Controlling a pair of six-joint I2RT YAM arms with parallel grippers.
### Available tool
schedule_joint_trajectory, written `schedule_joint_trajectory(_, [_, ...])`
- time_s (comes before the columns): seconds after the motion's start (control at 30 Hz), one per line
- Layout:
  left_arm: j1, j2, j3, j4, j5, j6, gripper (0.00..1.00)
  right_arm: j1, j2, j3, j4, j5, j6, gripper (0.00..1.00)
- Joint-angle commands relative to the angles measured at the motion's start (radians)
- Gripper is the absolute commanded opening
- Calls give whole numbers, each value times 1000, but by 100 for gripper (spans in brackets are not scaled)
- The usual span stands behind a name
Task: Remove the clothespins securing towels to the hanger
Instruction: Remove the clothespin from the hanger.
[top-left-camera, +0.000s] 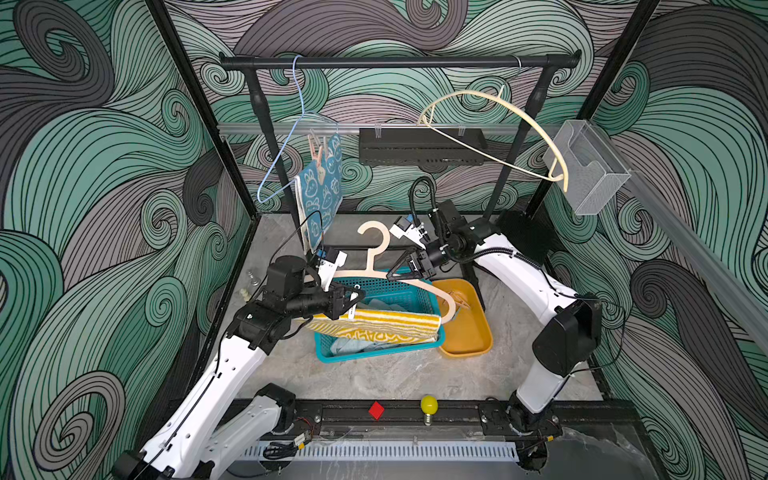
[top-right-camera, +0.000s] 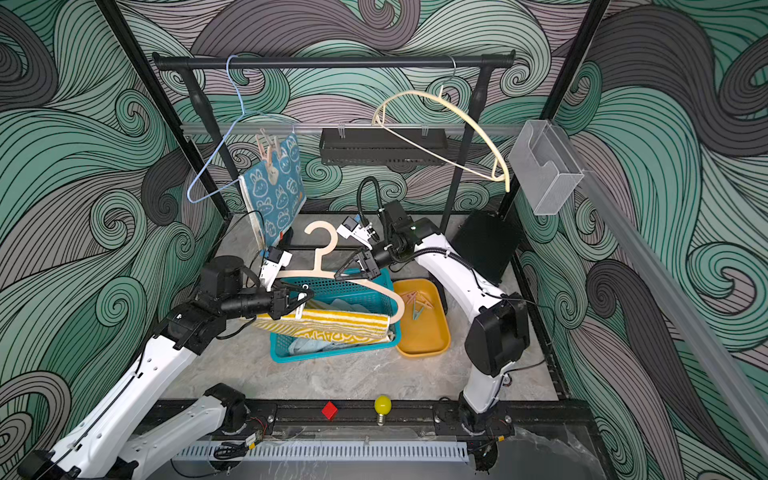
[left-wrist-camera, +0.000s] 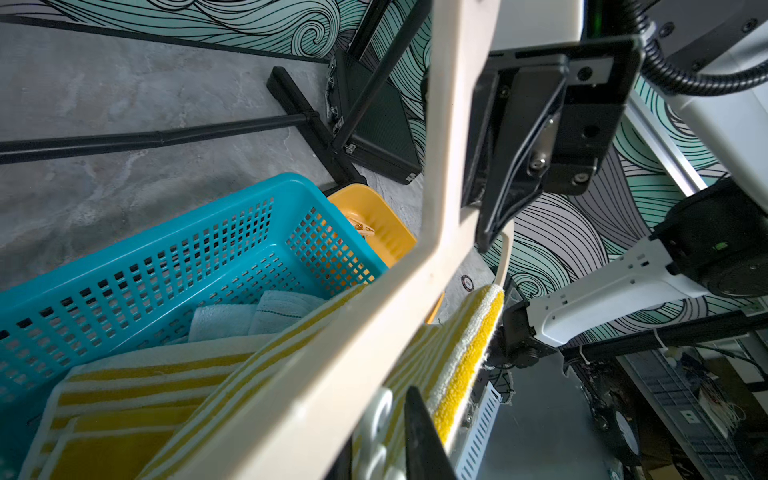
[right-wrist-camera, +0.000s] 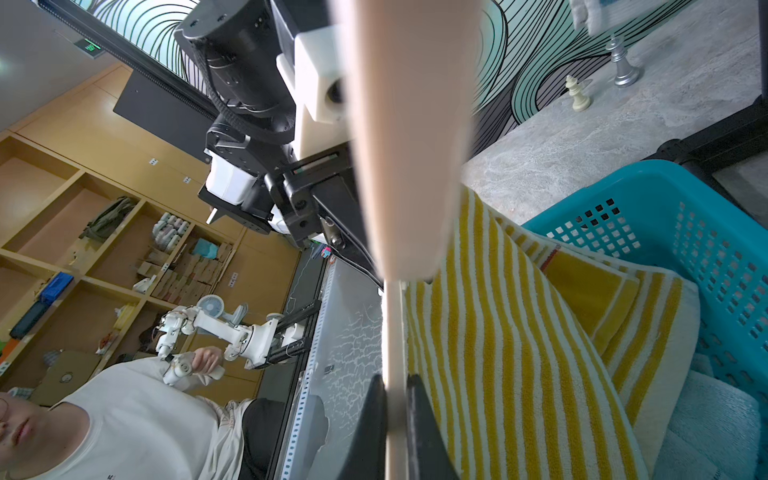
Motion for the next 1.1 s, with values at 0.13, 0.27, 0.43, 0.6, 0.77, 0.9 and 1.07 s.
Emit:
schedule_joint_trajectory(0.13, [-22,-21,42,68,-75,2,0,7,13,16,37,86,22,0])
schedule_joint_trajectory(0.27, [-35,-19,49,78,-108,0,0,8,19,18,49,91,36,0])
schedule_joint_trajectory(0.43, [-42,-35,51,96,-173,-3,0,9,24,20,49,96,35,0])
schedule_joint_trajectory(0.6, [-42,-47,50,113,-214,-5,0,11,33,21,50,101,38,0])
schedule_joint_trajectory(0.77, [-42,-46,47,123,-220,-18,0,12,35,21,56,103,42,0])
schedule_joint_trajectory(0.9, [-42,-44,51,119,-206,-24,0,13,33,21,74,122,59,0])
schedule_joint_trajectory(1.07, [-71,-57,52,88,-202,-34,0,12,28,19,114,171,97,0])
